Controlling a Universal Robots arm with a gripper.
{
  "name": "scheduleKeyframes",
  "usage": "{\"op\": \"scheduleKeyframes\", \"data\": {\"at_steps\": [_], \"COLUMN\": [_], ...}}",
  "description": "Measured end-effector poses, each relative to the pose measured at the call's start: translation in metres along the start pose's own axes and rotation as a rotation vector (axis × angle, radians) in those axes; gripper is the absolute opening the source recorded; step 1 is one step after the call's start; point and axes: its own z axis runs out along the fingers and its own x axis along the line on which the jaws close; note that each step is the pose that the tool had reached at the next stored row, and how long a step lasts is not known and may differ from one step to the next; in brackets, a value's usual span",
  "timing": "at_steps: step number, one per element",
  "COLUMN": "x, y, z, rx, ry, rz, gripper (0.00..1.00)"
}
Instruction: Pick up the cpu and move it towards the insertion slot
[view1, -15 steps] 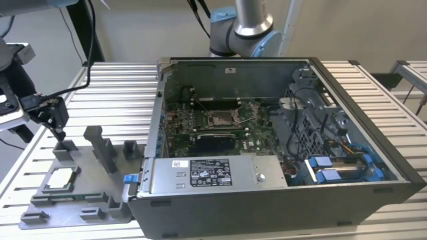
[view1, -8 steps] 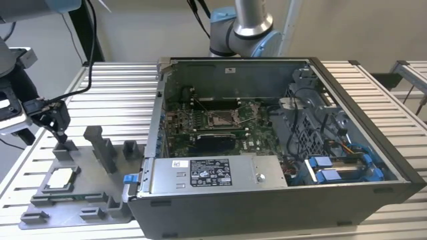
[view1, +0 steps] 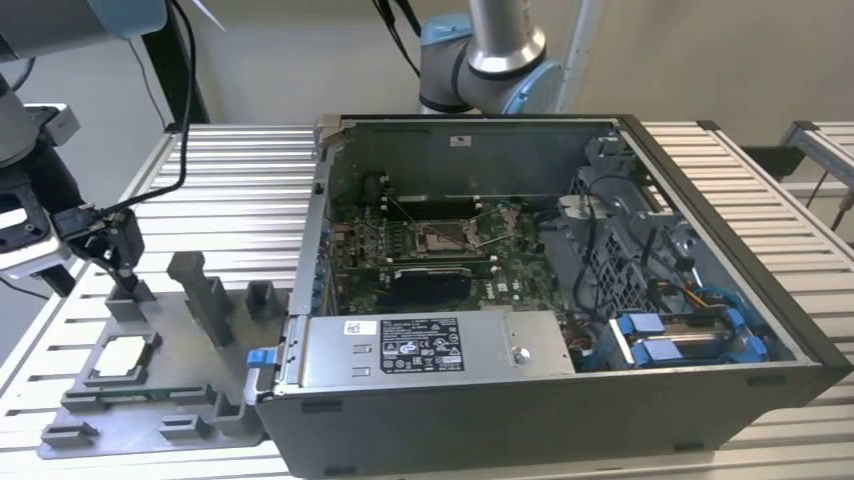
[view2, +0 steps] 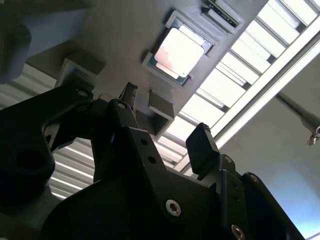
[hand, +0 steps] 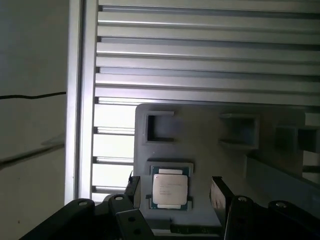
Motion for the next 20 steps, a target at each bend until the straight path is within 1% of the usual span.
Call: {"op": "scheduleKeyframes", "data": {"at_steps": [9, 14, 20], "x": [0.0000, 0.0000, 0.0000], "y": [-0.0001, -0.0002, -0.0004], "z": [0.0017, 0.0045, 0.0093], "rx": [-0.0001, 0.0000, 0.0000], "ry": [-0.0002, -0.0001, -0.0001], "rz": [0.000, 0.000, 0.000], "gripper": [1.00, 1.00, 1.00]}}
